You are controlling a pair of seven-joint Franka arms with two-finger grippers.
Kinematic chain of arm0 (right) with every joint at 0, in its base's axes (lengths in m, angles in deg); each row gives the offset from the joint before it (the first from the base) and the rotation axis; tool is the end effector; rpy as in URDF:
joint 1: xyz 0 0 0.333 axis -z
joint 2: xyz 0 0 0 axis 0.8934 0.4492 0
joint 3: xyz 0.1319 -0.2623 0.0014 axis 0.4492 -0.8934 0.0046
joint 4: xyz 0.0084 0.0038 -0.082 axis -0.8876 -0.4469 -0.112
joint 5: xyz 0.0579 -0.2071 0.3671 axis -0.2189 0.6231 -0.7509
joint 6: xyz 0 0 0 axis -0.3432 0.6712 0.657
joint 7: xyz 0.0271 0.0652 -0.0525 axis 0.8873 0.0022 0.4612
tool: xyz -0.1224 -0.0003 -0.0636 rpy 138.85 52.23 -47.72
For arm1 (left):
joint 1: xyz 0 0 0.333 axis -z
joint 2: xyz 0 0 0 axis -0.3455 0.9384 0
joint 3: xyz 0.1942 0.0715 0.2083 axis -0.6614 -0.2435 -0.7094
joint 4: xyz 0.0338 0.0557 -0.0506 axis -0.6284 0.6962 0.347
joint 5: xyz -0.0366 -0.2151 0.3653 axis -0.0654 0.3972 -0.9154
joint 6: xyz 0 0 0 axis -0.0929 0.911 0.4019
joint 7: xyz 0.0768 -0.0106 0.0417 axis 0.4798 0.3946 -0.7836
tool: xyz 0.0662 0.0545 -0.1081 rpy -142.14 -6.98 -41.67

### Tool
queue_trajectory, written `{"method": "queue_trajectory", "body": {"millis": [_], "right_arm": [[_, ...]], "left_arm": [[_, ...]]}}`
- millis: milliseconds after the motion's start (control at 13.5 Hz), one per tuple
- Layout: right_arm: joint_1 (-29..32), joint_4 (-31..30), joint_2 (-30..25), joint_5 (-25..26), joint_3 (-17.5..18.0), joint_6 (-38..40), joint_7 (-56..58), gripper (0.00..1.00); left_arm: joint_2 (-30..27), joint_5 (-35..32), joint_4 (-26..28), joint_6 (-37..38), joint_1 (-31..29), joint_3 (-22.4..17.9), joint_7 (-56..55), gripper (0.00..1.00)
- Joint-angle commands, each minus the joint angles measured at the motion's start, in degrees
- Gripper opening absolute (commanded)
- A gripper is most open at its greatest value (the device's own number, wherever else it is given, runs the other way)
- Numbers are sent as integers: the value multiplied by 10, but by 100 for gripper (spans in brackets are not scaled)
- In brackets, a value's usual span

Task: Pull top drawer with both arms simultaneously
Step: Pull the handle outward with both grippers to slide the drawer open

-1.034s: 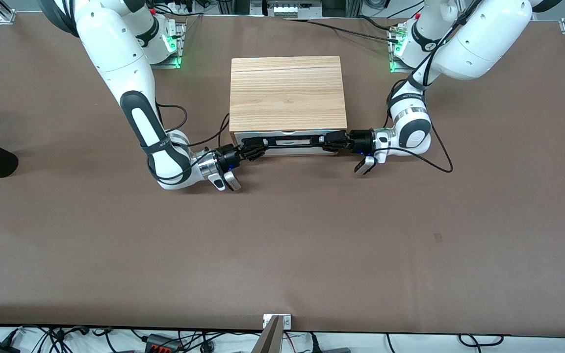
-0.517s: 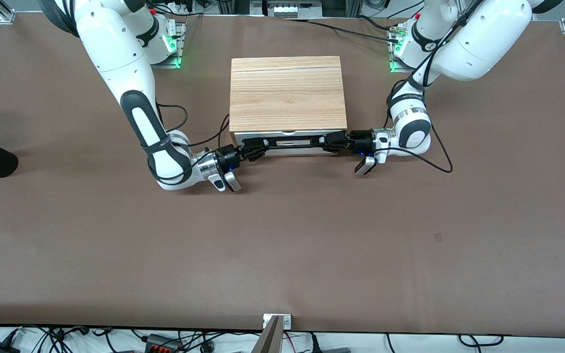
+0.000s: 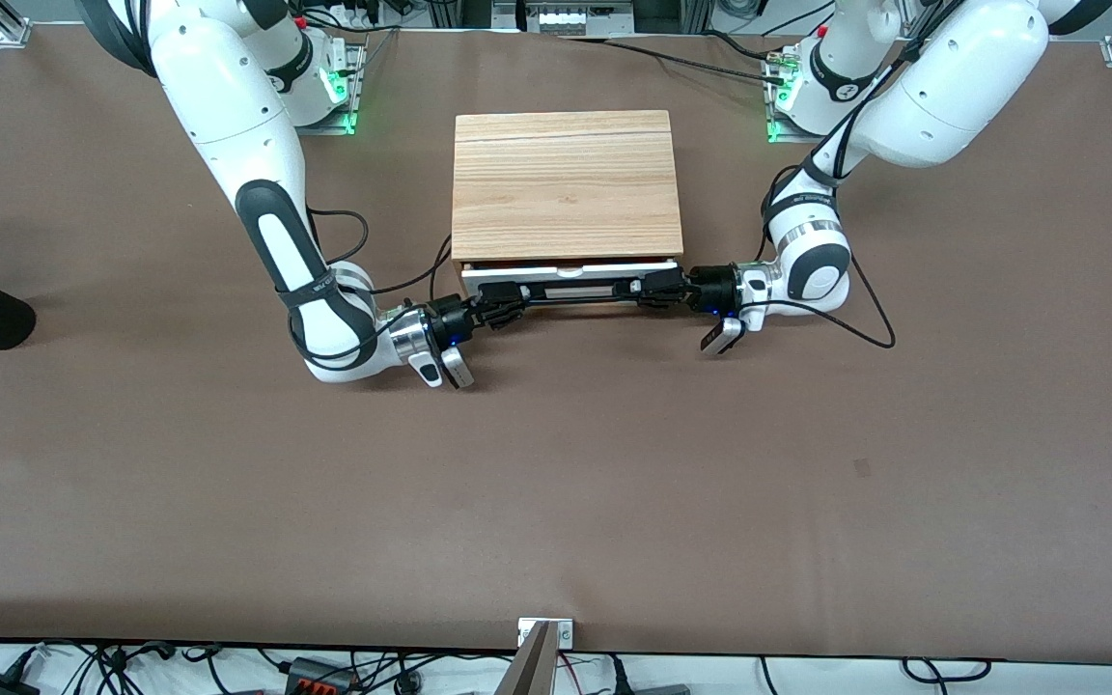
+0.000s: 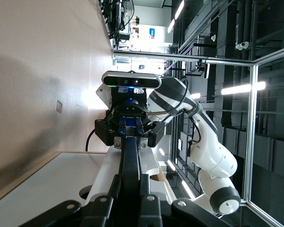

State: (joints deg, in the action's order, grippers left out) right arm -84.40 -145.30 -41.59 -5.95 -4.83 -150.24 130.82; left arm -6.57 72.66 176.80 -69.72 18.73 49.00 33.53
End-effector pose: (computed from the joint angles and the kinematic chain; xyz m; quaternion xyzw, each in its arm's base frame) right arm 0.5418 0.3697 0.1032 -0.6961 -0.1240 0.1078 0.6988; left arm 0.4756 -0.2901 0.0872 0.6728 0.0477 0.0168 0.7381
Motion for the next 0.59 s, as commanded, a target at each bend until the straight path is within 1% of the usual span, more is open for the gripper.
{"method": "queue_trajectory", "body": {"millis": [0,296,517], "right_arm": [[3,62,42,-4,-4,-24,-21,0],[16,117,77,-4,-5,-24,-22,0],[18,147,93,-4,-5,-31,-21,0]], "left_arm": [[30,10,-33,3,-1,-13,12,15],[52,6,-67,-24,-1,-17,7,15],[62,7,-89,-34,-1,-19,0,15]]}}
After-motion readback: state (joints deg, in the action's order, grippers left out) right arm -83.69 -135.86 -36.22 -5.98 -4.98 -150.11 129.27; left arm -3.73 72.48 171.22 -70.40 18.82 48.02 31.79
